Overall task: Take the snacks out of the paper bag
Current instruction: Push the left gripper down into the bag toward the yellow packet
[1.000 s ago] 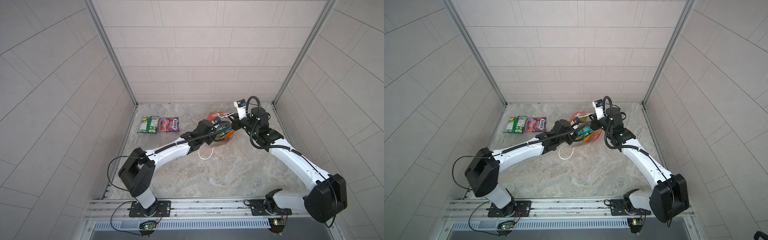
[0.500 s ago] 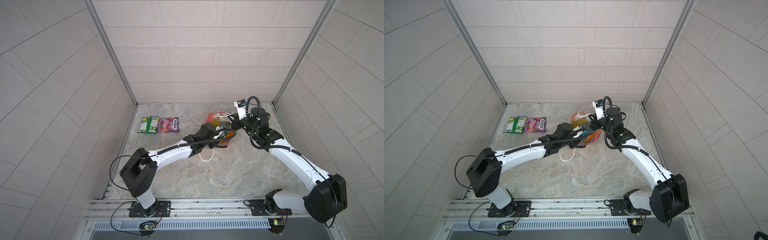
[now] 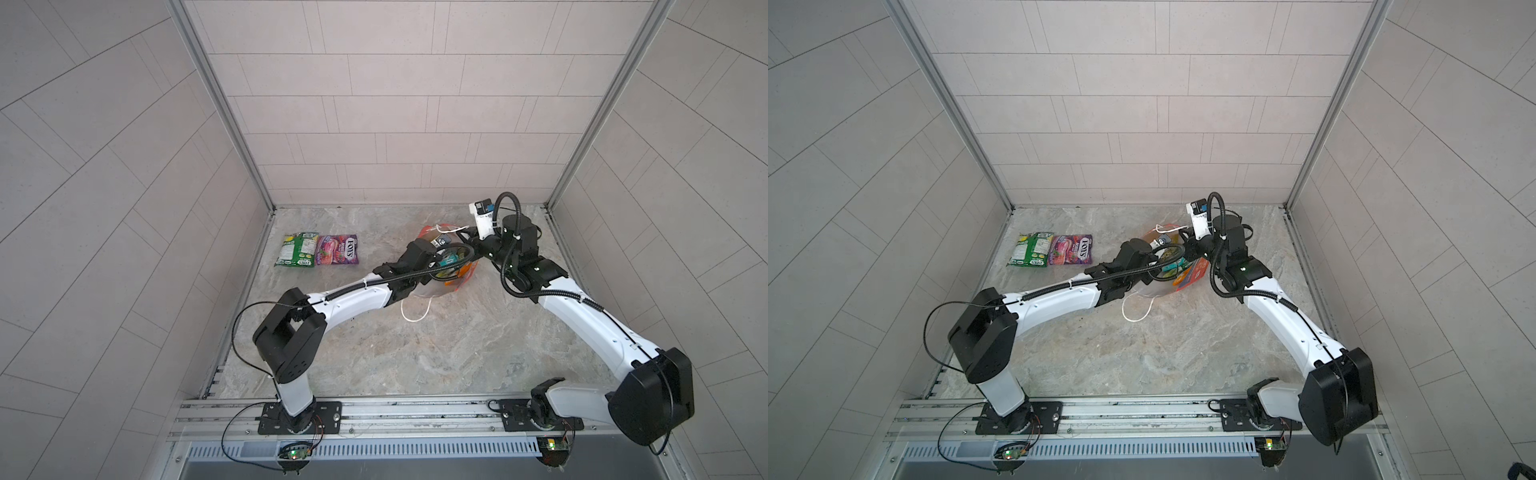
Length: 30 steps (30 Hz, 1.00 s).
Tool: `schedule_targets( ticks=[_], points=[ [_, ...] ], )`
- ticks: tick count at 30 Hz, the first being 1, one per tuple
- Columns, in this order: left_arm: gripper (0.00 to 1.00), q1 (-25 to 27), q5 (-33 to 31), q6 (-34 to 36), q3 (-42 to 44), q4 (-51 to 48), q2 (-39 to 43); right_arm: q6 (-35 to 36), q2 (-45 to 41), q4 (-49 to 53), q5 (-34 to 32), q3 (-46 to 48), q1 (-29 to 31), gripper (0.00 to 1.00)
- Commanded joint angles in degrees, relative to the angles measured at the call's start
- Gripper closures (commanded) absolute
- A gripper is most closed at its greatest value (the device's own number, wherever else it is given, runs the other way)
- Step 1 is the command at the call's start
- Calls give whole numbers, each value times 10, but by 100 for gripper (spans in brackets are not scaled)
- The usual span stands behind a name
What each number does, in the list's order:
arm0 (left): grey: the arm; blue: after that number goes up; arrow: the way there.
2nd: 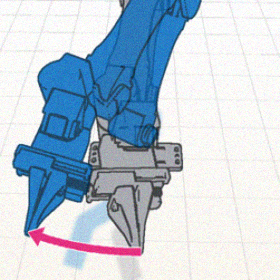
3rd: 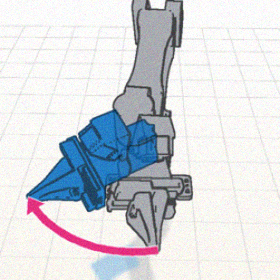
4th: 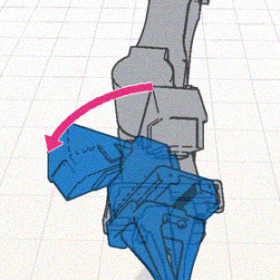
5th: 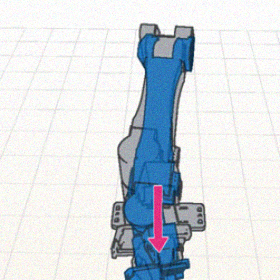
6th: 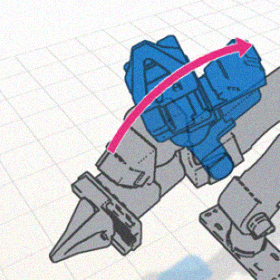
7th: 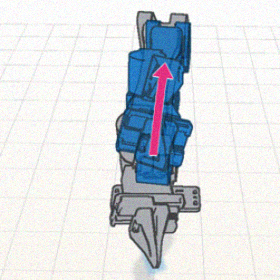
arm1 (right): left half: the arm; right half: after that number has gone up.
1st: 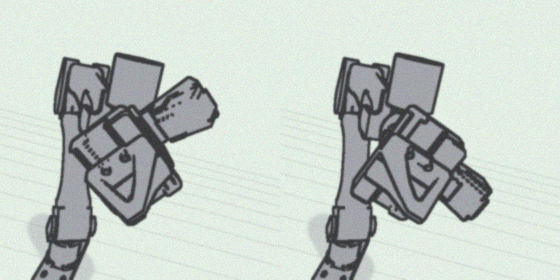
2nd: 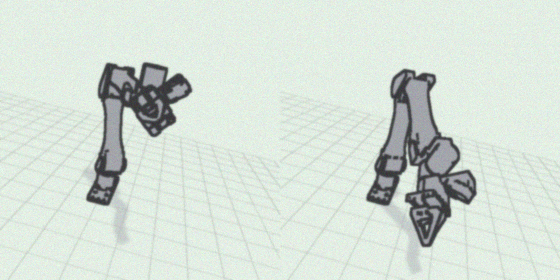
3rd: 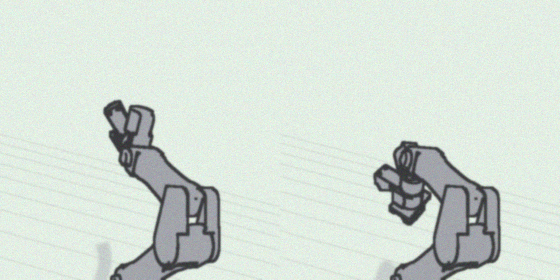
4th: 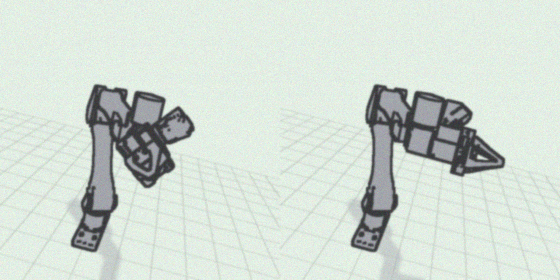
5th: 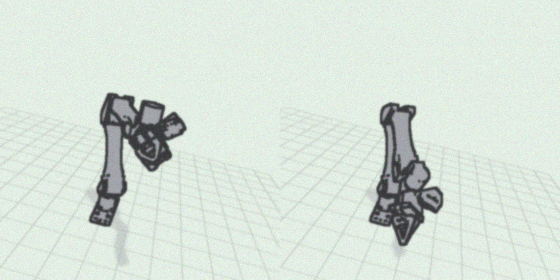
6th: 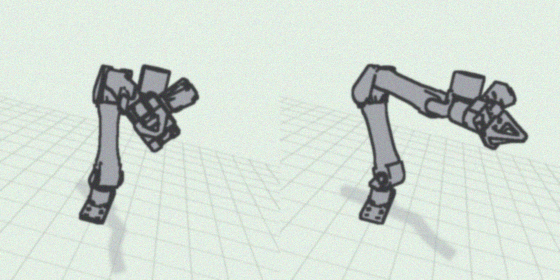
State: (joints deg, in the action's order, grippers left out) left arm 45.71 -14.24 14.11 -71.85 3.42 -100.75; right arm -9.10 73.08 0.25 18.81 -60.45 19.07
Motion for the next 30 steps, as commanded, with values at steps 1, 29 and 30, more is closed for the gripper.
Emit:
schedule_targets(
  ticks=[1,29,30],
  points=[
    [53,-10,-16,-22,-34,-8,-22,-7,-19,-45,19,1,1,100],
    [74,-25,51,-22,-87,10,-121,-9,-23,-58,38,6,1,100],
    [77,-25,48,-24,-84,11,-117,-9,-24,-59,37,7,1,100]
  ],
)
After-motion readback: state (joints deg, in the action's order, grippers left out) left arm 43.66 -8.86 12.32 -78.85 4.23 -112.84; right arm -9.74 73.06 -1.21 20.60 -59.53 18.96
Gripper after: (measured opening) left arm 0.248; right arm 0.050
